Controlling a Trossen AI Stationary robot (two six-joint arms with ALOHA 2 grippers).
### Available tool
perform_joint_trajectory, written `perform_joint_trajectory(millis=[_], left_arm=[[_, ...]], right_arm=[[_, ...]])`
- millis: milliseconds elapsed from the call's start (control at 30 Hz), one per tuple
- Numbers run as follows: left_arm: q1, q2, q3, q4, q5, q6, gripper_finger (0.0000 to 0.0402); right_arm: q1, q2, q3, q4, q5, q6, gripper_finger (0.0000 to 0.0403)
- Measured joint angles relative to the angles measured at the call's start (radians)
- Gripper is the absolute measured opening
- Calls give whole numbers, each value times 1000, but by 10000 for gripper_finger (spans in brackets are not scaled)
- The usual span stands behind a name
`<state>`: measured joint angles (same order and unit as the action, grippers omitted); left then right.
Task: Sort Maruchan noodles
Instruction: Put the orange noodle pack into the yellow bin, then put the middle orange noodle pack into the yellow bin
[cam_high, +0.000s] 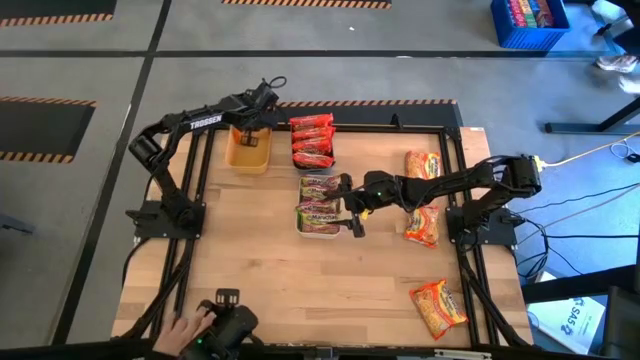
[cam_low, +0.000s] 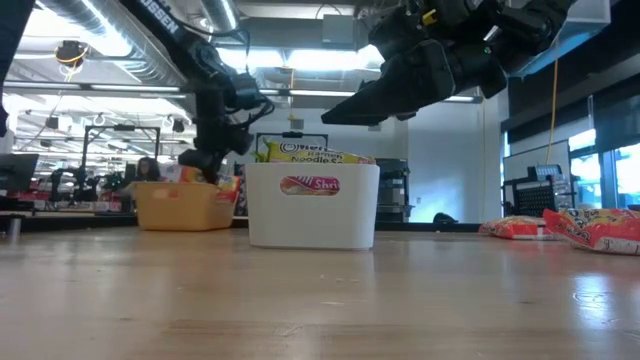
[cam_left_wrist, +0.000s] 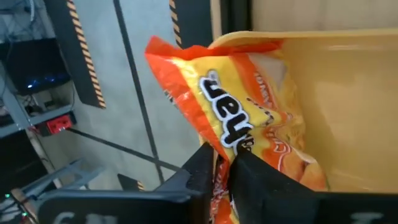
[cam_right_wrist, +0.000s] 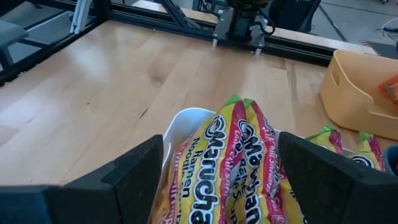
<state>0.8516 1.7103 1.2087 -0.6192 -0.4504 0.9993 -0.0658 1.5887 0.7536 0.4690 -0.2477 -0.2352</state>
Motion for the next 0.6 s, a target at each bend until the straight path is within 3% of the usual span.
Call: perform_joint_trajectory(millis=[133, 333, 467, 600], left_arm=[[0, 0, 0, 2, -14, -42, 75], [-11, -2, 0, -3, -122, -101, 128], [-58, -41, 0, -43, -210, -144, 139], [-119, -131, 0, -58, -194, -269, 140]], right_arm=[[0, 0, 0, 0, 0, 3, 303], [0, 0, 0, 1, 1, 3, 303], [0, 0, 0, 2, 10, 26, 303], [0, 0, 0, 2, 10, 27, 303]])
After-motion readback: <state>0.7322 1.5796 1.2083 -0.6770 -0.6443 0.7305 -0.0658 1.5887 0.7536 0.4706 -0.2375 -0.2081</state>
